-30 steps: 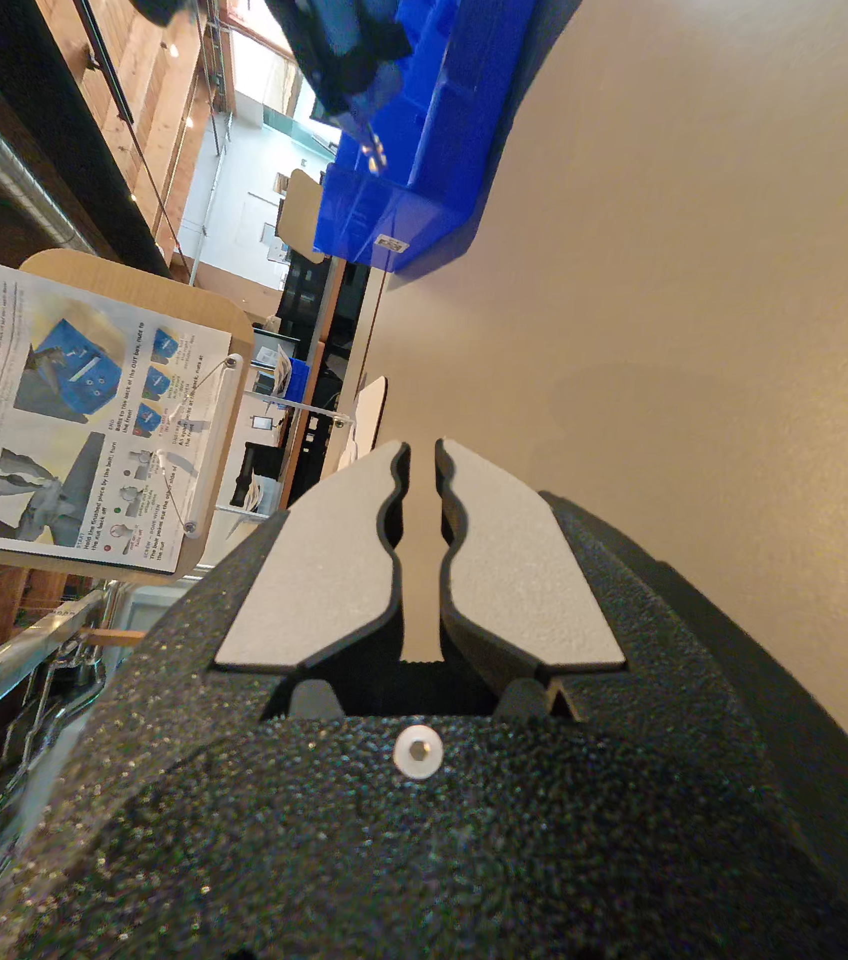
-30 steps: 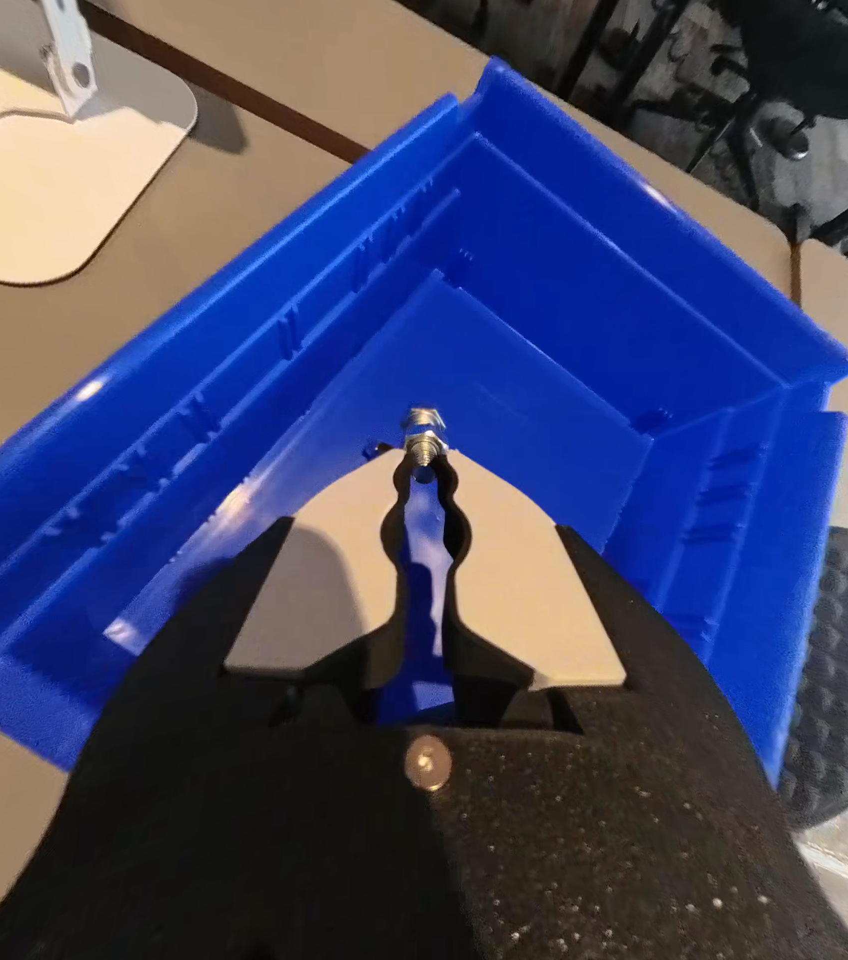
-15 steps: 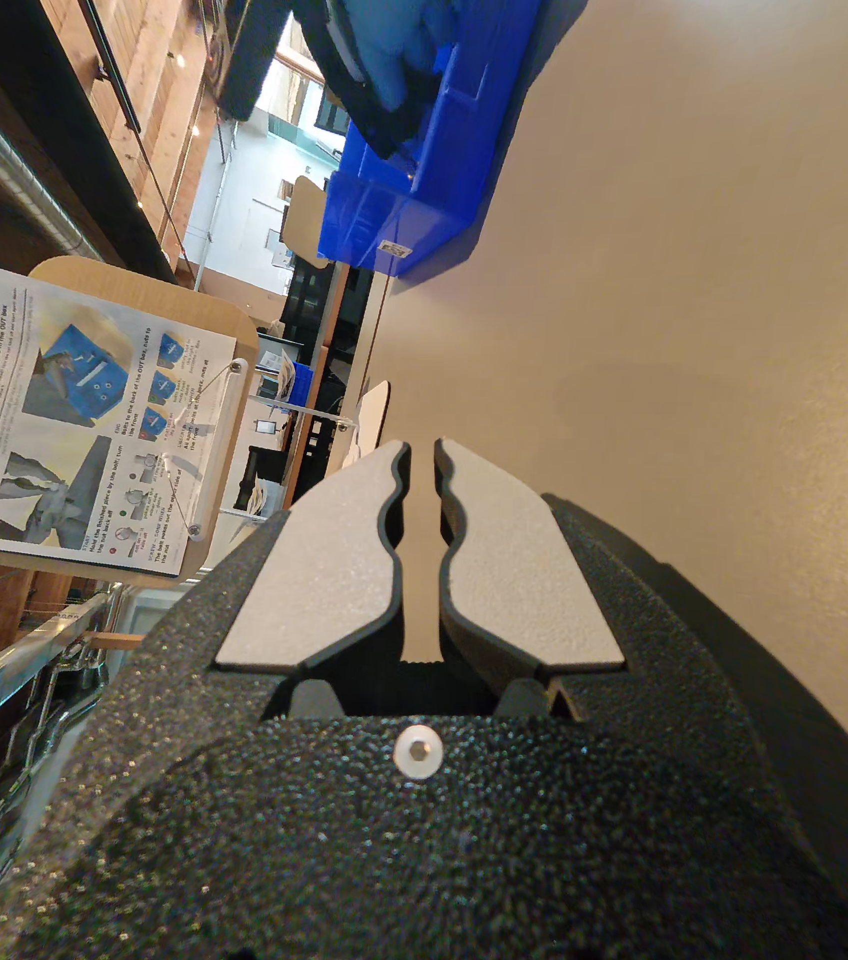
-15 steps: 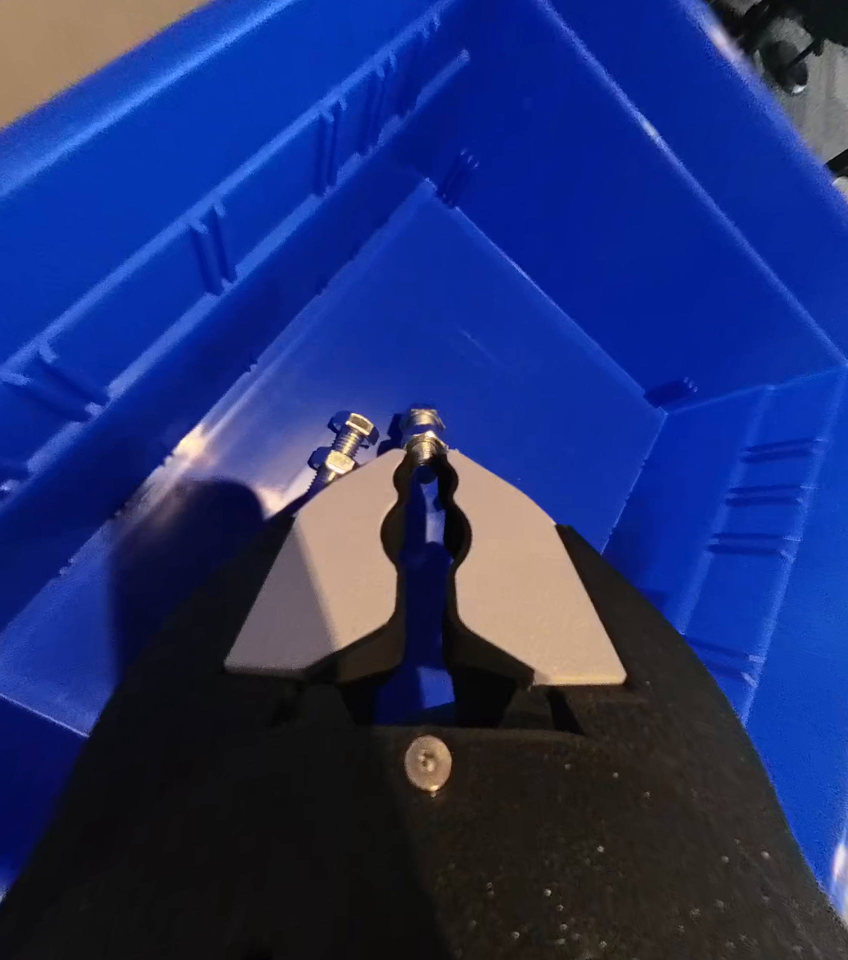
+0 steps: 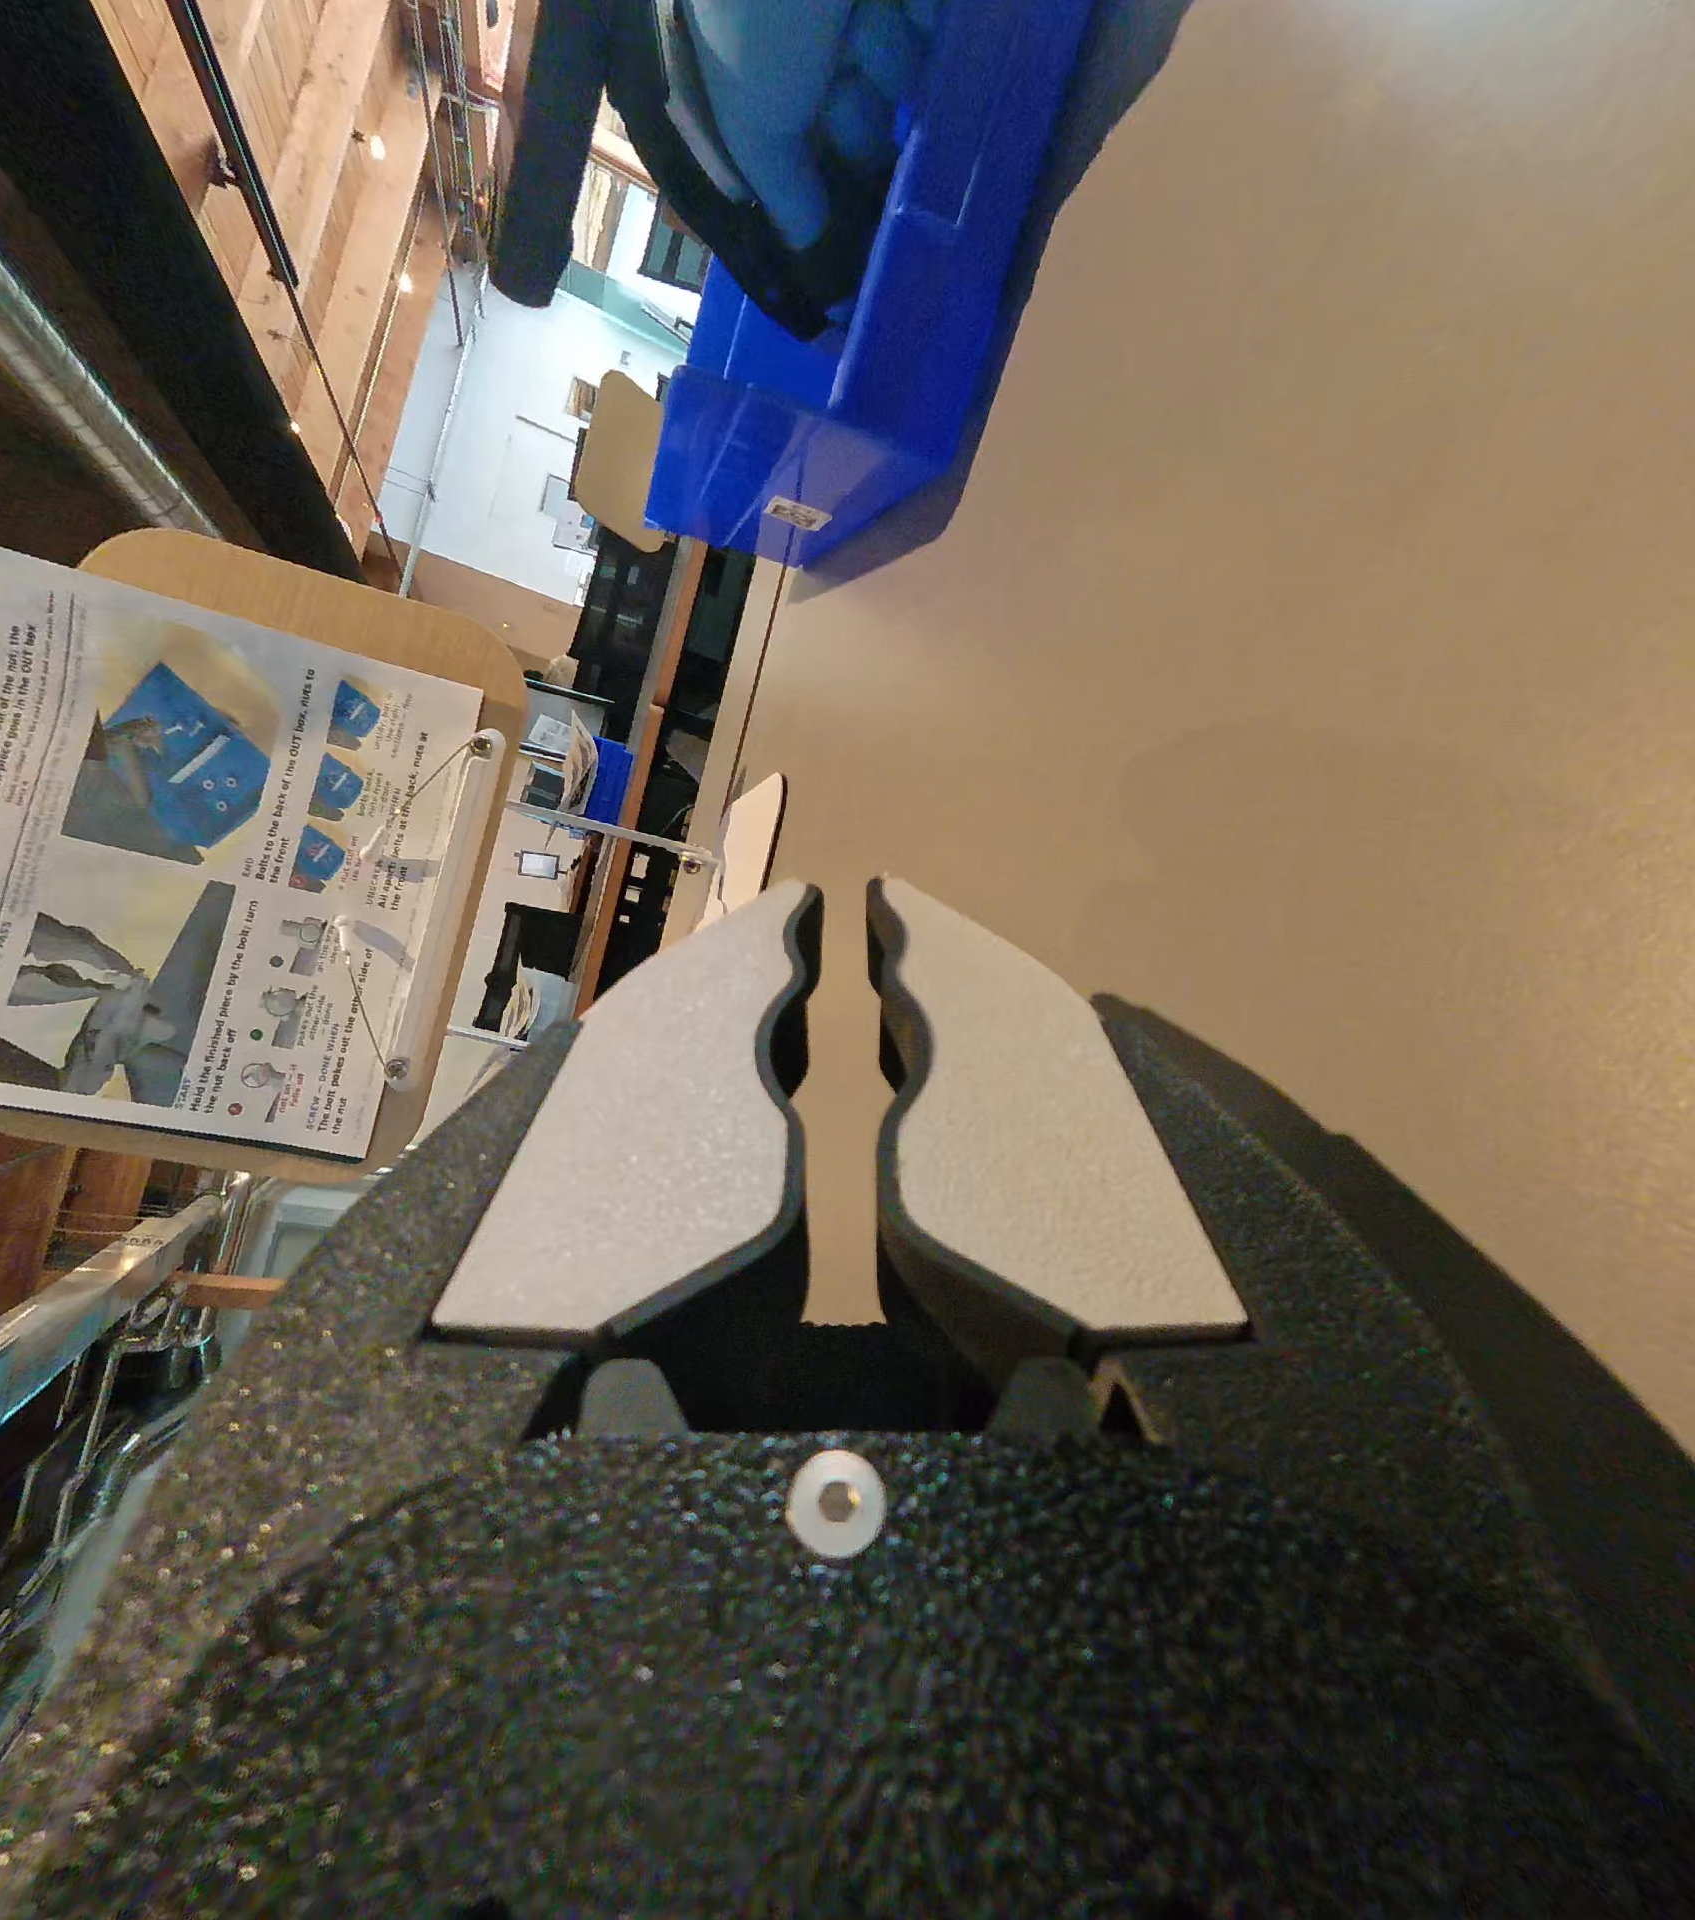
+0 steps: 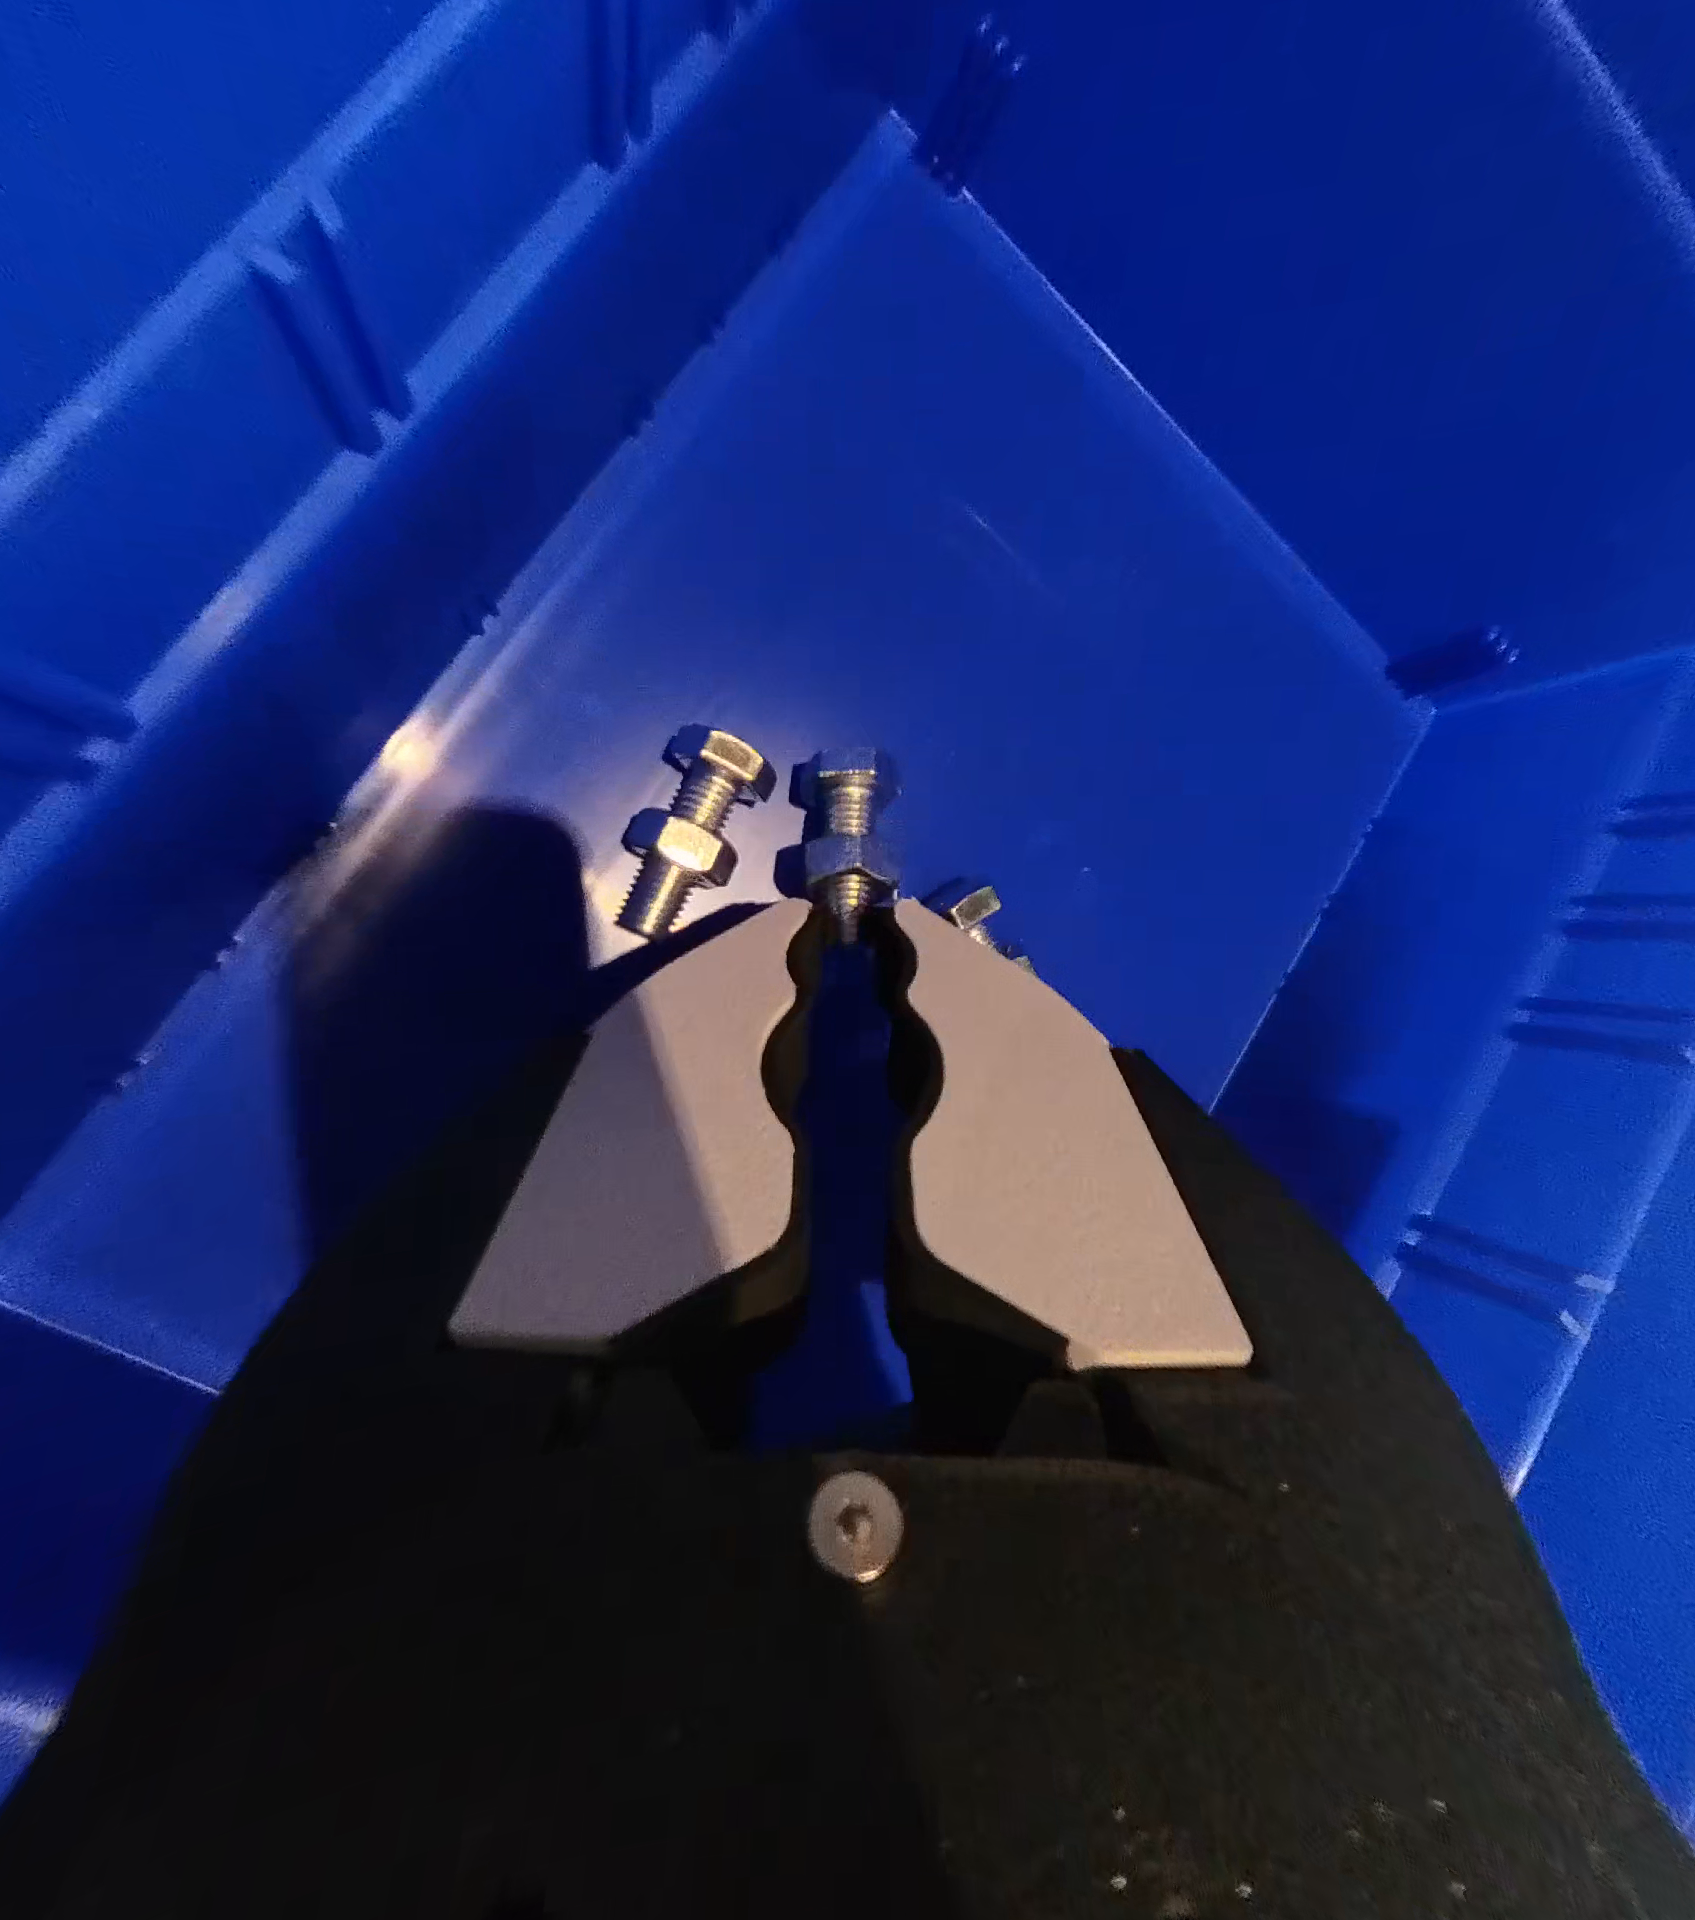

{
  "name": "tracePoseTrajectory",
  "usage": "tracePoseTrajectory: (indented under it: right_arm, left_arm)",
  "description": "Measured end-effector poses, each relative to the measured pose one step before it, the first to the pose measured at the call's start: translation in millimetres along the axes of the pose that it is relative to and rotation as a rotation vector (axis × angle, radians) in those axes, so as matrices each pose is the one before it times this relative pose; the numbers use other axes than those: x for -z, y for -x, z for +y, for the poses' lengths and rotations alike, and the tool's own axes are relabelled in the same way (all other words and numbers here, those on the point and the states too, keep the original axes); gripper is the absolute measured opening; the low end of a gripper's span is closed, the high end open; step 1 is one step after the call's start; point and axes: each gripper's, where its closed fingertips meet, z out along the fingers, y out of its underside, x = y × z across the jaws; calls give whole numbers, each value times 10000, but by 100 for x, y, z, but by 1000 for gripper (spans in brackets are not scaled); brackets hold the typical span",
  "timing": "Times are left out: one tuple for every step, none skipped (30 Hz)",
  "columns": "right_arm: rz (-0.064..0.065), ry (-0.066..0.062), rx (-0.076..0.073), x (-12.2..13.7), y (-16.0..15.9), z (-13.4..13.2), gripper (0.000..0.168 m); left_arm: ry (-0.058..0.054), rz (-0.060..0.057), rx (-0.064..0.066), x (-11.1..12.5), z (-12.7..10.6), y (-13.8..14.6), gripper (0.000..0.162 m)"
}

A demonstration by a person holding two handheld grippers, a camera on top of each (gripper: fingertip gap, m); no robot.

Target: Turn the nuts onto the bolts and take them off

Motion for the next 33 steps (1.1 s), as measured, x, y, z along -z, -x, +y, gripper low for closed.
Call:
tracePoseTrajectory:
  right_arm:
    - [10,-34,-52,73,-3,-71,10]
    - [7,-66,-74,120,-15,-120,14]
    - [-19,-83,-108,167,-7,-178,19]
    - [-92,-128,-125,224,106,-241,24]
    - [-146,-150,-149,266,181,-296,30]
    - [-135,-143,-200,331,142,-322,40]
    - [-124,-232,-241,503,83,-497,46]
    - [-153,-403,-229,760,89,-762,49]
    - [-210,-584,-219,1046,182,-1069,52]
    - [-324,-757,-222,1308,397,-1372,53]
    - [-468,-908,-237,1544,710,-1636,53]
    - [-579,-959,-240,1670,1032,-1765,53]
    - [-659,-999,-160,1722,1383,-1811,52]
    - [-707,-971,-48,1662,1732,-1695,50]
    - [-727,-840,67,1463,2047,-1386,49]
    - [-740,-719,229,1199,2336,-1053,48]
    - [-698,-539,382,907,2518,-607,47]
    - [-632,-289,502,554,2578,-105,47]
    - [-596,-134,600,252,2659,273,46]
    - [-571,-26,641,-59,2706,552,45]
    - [-545,148,623,-384,2656,897,45]
    - [-513,276,575,-700,2533,1122,45]
    - [-441,270,513,-945,2294,1142,44]
    - [-392,262,408,-1095,2015,1119,43]
    - [-354,258,291,-1175,1710,1093,43]
    - [-289,181,220,-1166,1346,956,42]
    - [-207,87,168,-1071,991,799,41]
    - [-156,14,74,-939,721,653,40]
    - [-119,-37,-22,-754,484,514,39]
    - [-67,-16,-22,-552,283,420,38]
    - [-46,23,89,-304,210,246,38]
    - [-46,-32,198,-60,209,-13,37]
    - [15,-116,206,85,136,-150,35]
  left_arm:
    - [-1,-5,8,2,5,14,8]
    - [2,-1,9,-7,7,9,8]
    - [-3,-1,10,1,-3,16,8]
    - [-3,3,15,0,2,-2,8]
    - [-4,5,12,1,5,11,8]
    - [-2,2,10,-9,2,5,8]
    - [1,-8,10,4,2,25,7]
    - [2,-12,22,-3,18,40,8]
    - [-4,-16,39,8,8,64,8]
    - [-12,-16,57,26,8,73,8]
    - [-18,-20,81,27,6,96,7]
    - [-20,-34,95,30,-2,137,7]
    - [-25,-40,105,40,-8,158,7]
    - [-28,-38,120,39,-1,163,7]
    - [-33,-48,128,57,-5,181,7]
    - [-38,-52,143,46,-29,204,7]
    - [-53,-34,185,53,-39,213,7]
    - [-68,-22,230,49,-63,225,7]
    - [-71,-28,266,53,-54,267,7]
    - [-70,-23,313,63,-46,310,7]
    - [-96,-13,364,75,-64,354,7]
    - [-118,-6,407,101,-79,414,7]
    - [-116,6,453,116,-68,477,7]
    - [-99,13,513,136,-55,562,7]
    - [-90,19,578,184,-73,668,7]
    - [-62,7,626,305,-76,788,8]
    - [6,-10,631,478,-81,914,7]
    - [46,-38,586,694,-198,1037,7]
    - [47,-36,509,928,-404,1117,7]
    - [84,-6,465,1138,-562,1181,7]
    - [178,11,552,1308,-628,1249,7]
    - [243,45,732,1471,-731,1280,7]
    - [100,67,781,1623,-987,1246,7]
